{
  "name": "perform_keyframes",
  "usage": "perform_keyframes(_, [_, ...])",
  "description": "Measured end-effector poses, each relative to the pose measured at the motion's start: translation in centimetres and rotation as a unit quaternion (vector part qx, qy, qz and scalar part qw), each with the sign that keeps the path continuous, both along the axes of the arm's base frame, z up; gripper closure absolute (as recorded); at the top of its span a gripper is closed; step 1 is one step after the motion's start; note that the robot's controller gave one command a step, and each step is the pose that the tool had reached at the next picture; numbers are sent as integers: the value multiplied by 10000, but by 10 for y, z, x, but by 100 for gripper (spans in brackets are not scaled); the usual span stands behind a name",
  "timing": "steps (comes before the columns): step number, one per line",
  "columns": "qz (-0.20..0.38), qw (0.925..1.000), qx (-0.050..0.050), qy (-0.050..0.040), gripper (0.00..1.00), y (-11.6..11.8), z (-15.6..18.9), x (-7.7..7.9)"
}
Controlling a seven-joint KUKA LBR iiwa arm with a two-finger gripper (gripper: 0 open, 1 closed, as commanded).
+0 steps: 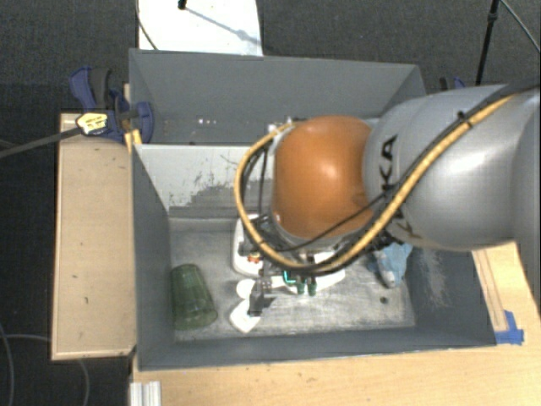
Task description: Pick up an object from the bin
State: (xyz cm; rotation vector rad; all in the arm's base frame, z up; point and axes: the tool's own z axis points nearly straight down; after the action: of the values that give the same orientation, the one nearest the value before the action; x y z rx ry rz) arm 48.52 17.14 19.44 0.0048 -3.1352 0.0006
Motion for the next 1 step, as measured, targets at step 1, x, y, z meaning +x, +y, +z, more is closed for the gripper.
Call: perform_keyframes(1, [-28,10000,8,-42,0,-1,4,2])
